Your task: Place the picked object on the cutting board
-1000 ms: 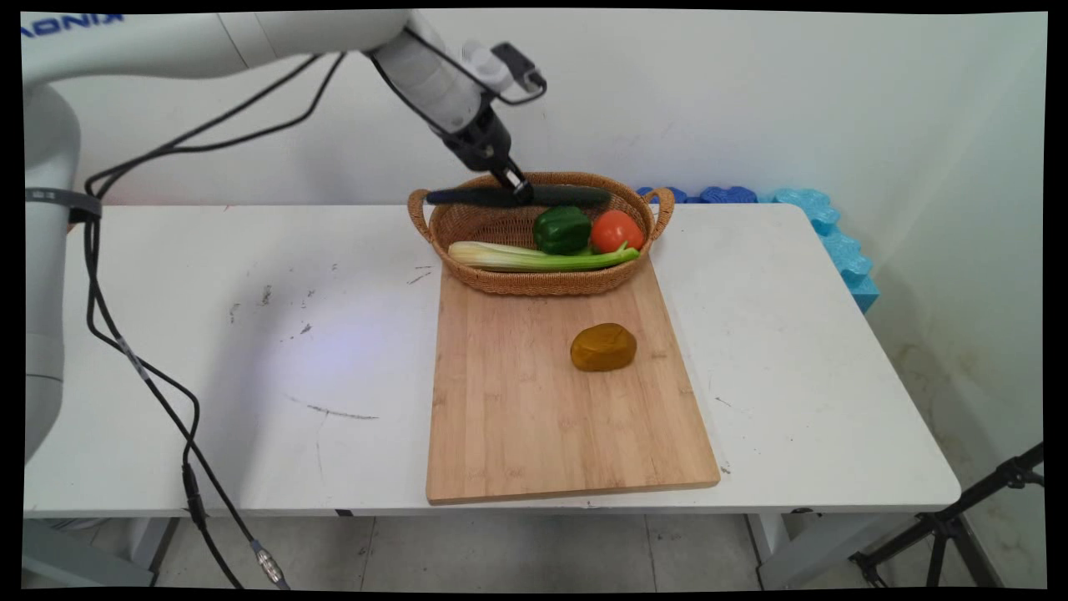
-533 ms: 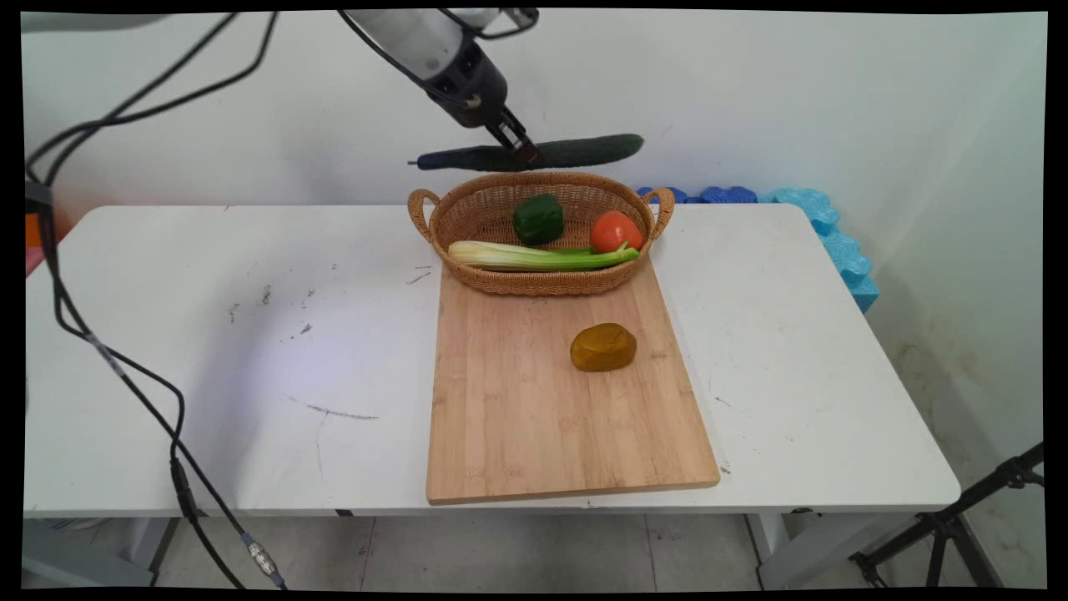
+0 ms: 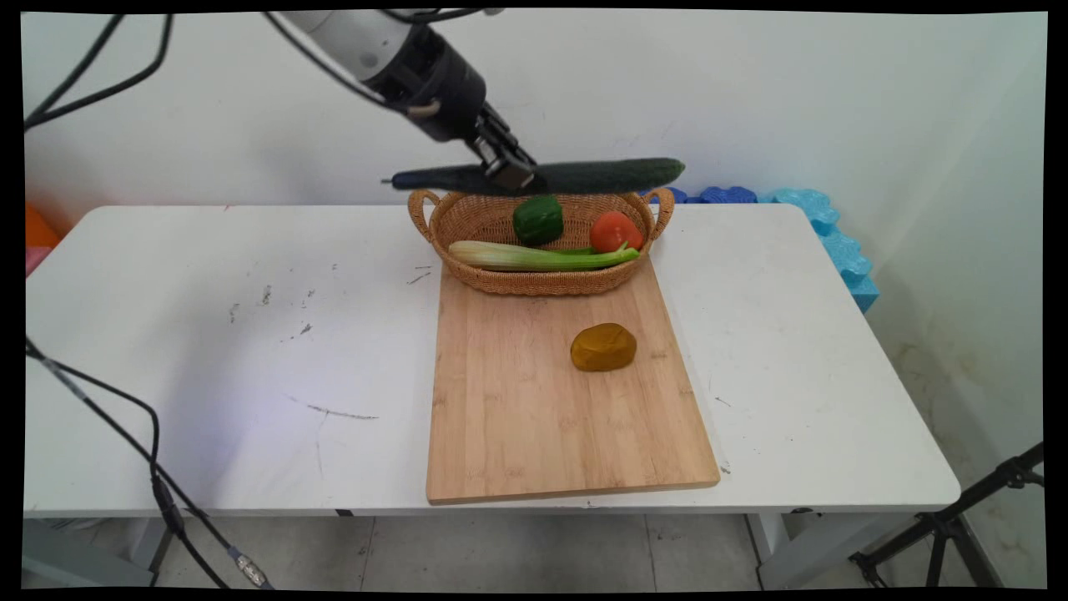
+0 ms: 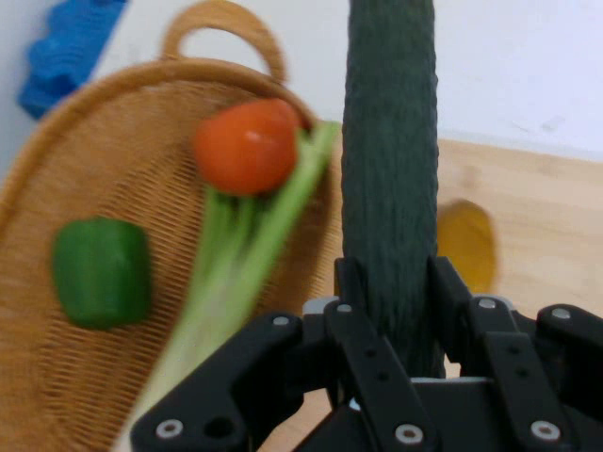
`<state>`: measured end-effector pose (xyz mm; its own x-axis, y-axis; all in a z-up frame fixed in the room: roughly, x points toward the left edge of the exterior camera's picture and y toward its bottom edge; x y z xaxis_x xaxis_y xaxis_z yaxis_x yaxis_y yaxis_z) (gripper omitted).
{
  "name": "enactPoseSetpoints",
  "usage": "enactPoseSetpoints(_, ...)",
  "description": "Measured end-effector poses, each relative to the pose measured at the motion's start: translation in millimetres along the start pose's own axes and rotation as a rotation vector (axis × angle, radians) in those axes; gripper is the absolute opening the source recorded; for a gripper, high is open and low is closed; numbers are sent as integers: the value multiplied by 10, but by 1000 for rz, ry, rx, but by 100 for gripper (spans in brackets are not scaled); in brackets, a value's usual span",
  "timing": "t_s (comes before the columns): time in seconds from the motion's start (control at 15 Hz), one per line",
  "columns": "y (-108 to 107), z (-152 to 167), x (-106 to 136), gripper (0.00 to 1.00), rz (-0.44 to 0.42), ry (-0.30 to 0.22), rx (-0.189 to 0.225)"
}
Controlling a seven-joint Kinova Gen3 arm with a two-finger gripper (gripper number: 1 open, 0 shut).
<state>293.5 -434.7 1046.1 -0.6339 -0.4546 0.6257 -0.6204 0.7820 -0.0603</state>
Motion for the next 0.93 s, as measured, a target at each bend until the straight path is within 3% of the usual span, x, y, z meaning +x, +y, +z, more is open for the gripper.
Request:
enactPoseSetpoints(0.47,618,-44,-575,0,-23,-35,-111)
enactPoseSetpoints(0.93,960,301,-1022,0,-68,-77,-161)
